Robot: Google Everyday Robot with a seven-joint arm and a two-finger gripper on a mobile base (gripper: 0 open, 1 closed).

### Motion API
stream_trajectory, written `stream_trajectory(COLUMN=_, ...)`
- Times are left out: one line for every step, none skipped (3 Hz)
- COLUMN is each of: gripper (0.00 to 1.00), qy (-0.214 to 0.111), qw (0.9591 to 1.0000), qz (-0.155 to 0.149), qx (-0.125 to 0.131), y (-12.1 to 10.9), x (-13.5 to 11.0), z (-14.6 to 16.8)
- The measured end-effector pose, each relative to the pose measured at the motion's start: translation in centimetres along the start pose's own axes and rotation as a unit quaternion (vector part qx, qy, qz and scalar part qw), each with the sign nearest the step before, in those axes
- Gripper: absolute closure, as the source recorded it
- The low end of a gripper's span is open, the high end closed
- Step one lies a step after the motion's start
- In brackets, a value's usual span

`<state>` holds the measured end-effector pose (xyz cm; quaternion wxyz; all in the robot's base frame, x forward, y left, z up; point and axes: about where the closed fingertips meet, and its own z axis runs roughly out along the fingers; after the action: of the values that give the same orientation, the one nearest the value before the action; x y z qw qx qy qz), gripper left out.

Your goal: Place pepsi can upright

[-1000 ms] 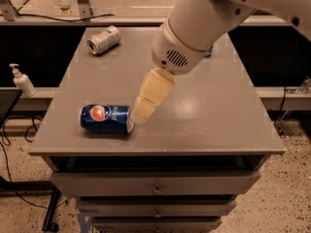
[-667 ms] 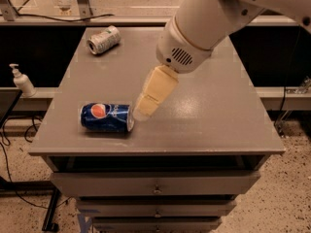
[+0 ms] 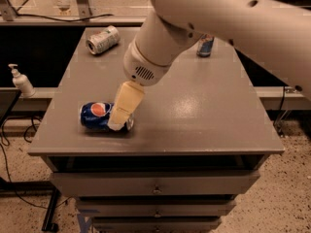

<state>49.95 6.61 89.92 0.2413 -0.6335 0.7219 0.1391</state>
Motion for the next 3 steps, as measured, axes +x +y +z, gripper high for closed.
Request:
stream_trajectory(gripper=0.0, qy=0.025, qw=0.9995, qz=-0.018, qx=-0.008, y=0.0, x=-1.3, z=3.1)
stream_trajectory(gripper=0.0, qy=0.068, qw=0.9973, qz=-0.025, qx=-0.01, y=0.3, x=-2.3, z=5.2)
stream_trajectory(gripper=0.0, qy=0.109, qw=0.9938, qz=-0.023, qx=-0.01, y=0.9, x=-2.9, z=6.9)
